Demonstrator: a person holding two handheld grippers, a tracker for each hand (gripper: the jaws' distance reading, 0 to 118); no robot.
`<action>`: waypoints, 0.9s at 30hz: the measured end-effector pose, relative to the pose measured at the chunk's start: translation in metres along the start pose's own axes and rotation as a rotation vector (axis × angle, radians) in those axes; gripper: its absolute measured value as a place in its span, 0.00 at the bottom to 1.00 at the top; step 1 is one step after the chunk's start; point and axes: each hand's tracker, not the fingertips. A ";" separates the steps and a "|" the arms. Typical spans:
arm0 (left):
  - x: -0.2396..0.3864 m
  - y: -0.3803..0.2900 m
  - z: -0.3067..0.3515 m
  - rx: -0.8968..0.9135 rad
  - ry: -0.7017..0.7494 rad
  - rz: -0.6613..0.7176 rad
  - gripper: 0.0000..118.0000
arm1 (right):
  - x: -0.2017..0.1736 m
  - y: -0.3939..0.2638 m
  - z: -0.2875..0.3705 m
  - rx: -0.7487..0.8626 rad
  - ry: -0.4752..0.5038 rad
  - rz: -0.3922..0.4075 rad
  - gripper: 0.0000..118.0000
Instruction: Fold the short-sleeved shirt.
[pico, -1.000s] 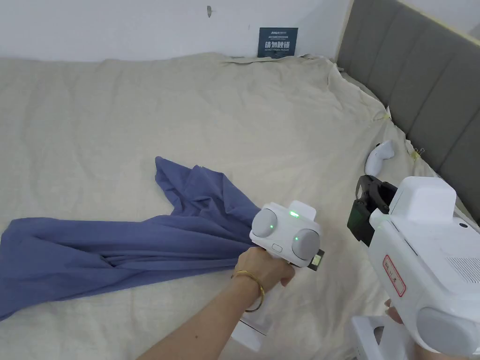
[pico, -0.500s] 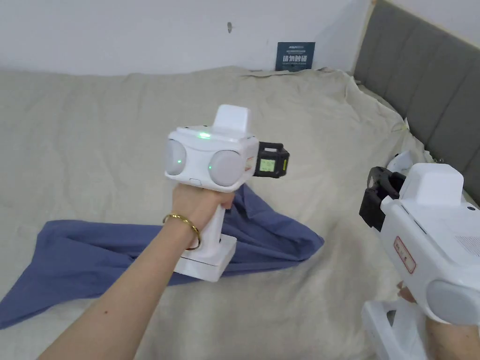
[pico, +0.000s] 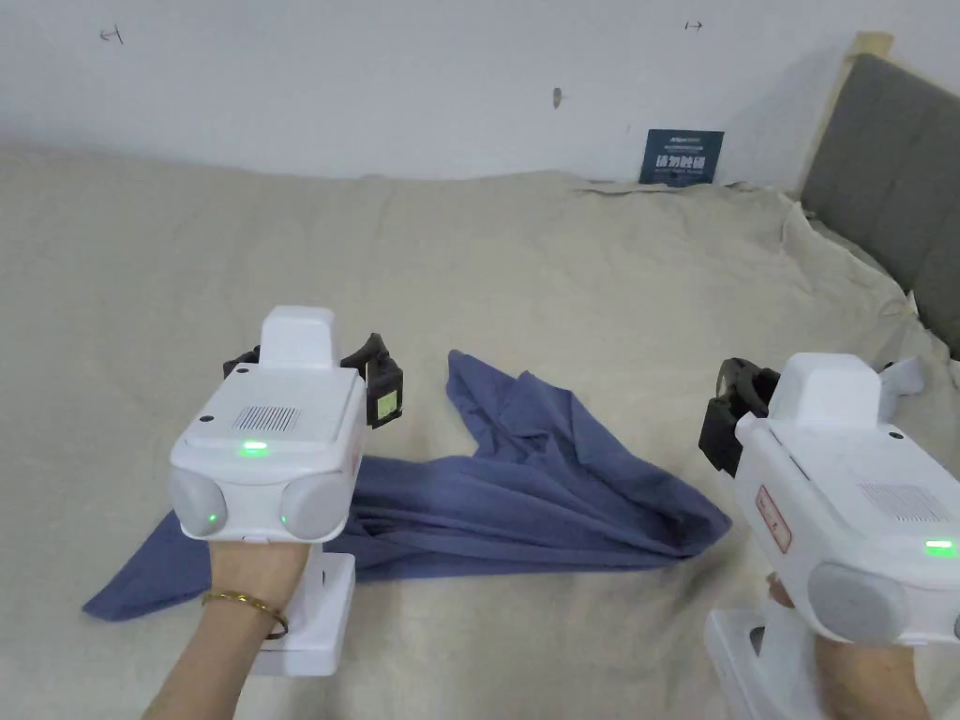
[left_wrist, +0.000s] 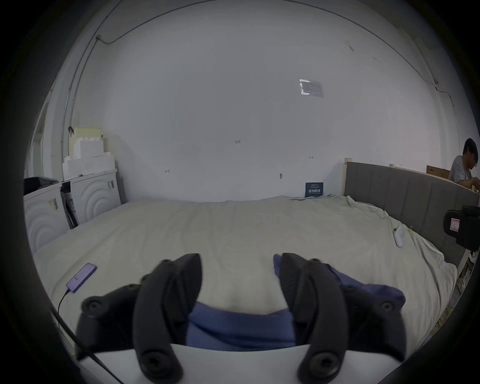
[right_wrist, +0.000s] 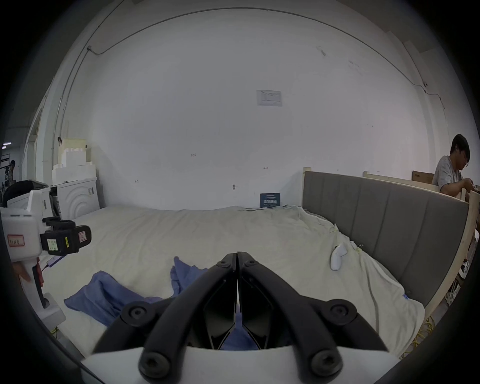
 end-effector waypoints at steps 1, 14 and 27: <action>-0.003 -0.005 0.004 0.000 0.004 0.001 0.52 | -0.003 -0.002 0.000 -0.003 0.003 0.001 0.00; -0.011 -0.038 0.027 -0.040 0.019 0.026 0.00 | -0.017 -0.022 0.010 -0.042 0.037 0.013 0.00; -0.006 -0.038 0.030 -0.019 0.001 0.045 0.00 | -0.018 -0.027 0.009 -0.064 0.052 0.010 0.00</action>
